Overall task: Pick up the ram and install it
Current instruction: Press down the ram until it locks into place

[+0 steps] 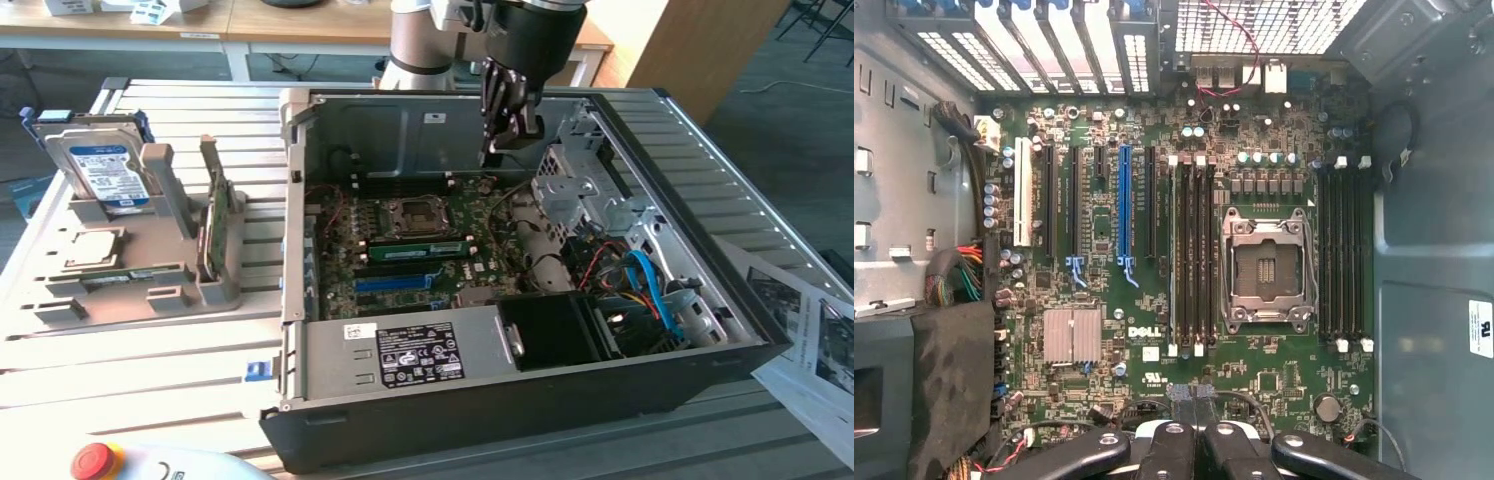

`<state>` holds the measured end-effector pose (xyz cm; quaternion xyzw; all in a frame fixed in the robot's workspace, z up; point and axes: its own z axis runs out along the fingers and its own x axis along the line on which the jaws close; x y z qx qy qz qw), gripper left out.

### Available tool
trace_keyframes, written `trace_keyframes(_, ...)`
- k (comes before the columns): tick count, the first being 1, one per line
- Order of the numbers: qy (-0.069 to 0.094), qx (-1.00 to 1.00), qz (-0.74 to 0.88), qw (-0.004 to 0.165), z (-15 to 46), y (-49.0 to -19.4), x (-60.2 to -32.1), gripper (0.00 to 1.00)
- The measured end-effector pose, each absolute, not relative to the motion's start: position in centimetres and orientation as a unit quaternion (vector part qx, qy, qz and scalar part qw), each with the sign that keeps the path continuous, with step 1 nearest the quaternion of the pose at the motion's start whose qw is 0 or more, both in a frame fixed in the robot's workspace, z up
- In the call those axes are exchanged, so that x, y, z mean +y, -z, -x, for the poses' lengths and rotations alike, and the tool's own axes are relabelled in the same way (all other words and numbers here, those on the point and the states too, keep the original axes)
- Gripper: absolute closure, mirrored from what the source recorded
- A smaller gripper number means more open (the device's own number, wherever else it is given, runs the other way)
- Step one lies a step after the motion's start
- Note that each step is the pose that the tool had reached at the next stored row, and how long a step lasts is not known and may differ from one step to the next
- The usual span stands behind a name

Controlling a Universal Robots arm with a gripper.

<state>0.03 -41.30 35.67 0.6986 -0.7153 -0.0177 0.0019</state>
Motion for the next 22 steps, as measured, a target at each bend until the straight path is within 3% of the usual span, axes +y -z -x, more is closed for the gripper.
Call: trace_keyframes(22, 0.018, -0.715, -0.699, 0.002, 0.0, -33.6, -41.3, 0.89)
